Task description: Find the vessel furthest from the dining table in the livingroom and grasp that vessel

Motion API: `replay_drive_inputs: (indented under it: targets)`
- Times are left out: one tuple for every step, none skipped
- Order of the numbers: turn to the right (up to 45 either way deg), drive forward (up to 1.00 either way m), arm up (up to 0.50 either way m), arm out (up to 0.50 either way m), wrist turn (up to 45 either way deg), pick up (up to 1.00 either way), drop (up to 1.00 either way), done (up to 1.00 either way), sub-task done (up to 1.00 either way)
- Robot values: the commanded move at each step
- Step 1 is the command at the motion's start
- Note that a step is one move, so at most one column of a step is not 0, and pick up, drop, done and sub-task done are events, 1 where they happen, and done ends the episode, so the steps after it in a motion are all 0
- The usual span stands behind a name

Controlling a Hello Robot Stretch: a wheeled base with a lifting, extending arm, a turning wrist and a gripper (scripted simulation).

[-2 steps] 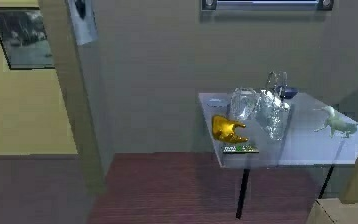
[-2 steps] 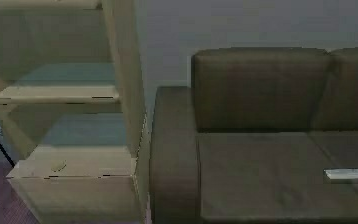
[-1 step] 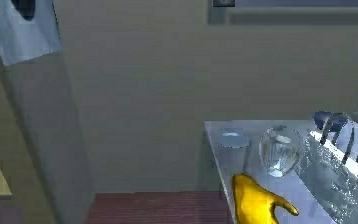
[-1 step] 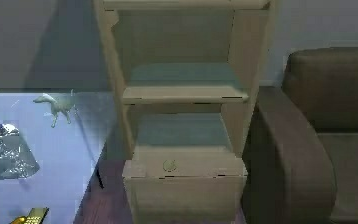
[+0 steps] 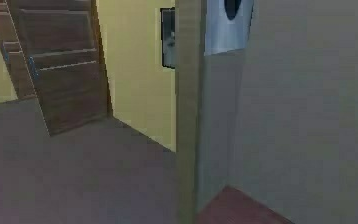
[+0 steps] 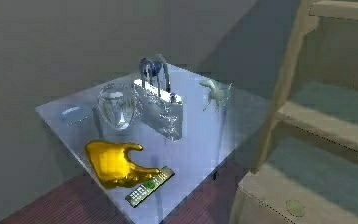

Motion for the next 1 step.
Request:
replay_drive_inputs:
  targets:
    - [-45.0, 0.00, 0.00, 0.00, 0.0, 0.00, 0.00, 0.00, 0.00]
